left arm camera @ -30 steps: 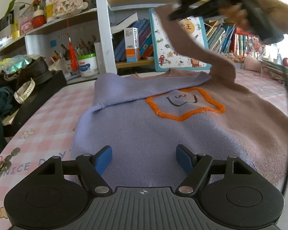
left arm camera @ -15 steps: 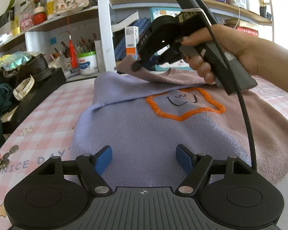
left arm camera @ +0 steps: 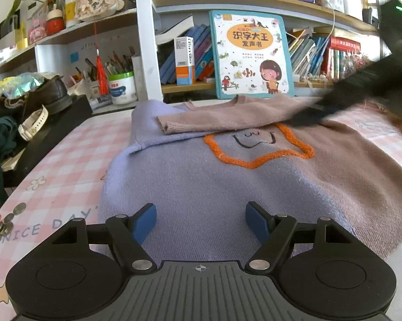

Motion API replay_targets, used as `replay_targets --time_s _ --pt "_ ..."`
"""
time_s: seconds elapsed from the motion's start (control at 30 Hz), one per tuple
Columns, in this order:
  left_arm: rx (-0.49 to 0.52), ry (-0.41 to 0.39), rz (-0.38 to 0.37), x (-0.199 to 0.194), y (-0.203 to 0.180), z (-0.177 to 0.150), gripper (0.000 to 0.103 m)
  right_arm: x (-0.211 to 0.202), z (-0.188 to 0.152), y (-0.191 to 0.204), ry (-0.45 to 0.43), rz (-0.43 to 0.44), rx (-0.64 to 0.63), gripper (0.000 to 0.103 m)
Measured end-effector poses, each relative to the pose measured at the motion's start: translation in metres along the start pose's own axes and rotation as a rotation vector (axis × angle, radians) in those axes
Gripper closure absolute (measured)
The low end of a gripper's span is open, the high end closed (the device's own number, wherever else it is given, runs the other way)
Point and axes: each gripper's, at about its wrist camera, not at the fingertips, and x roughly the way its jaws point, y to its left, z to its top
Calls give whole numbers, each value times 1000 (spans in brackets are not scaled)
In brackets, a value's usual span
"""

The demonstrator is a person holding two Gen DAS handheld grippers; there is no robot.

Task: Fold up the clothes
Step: 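Lift the pink sleeve with the right gripper and lay it across the lavender sleeve, then grasp the pink side edge with the right gripper while the left gripper grasps the lavender side edge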

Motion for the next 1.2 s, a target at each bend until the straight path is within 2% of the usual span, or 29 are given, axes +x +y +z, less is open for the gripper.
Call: replay_targets --time_s 0.2,0.27,0.33,0.37,0.4,0.53,0.63,0.73,0.77,0.8,0.87,1.0,1.2 --pt "-69 -23 -28 -14 14 -2 27 -71 -59 -20 -41 -132 71 49" --pt "-115 -18 -1 -23 25 -4 27 -89 -78 -27 -54 -164 119 49" --pt "-167 -14 46 -32 38 -6 37 -103 -94 -34 -55 -171 184 51" --pt "-192 -8 63 -34 45 -7 51 -106 -101 -37 -52 -170 216 53" --pt "-215 1 79 -36 51 -7 57 -108 -106 -38 -52 -170 241 56" --pt "-314 60 45 -36 72 -11 57 -110 -118 -44 -68 -133 336 70" --pt "-296 81 31 -31 68 -13 58 -106 -119 -46 -81 -102 378 74" --pt "-276 74 32 -26 63 -12 75 -102 -117 -42 -72 -88 356 80" --pt "-286 76 16 -24 63 -11 85 -100 -116 -40 -68 -83 341 84" --pt "-307 77 -12 -22 64 -11 91 -99 -116 -39 -67 -81 331 88" --pt "-322 74 -39 -21 62 -11 94 -100 -118 -40 -77 -86 331 91" --pt "-289 69 -100 -17 47 -9 94 -115 -127 -42 -139 -137 360 92" --pt "-256 77 -161 -16 34 -5 94 -137 -142 -41 -155 -201 378 93"
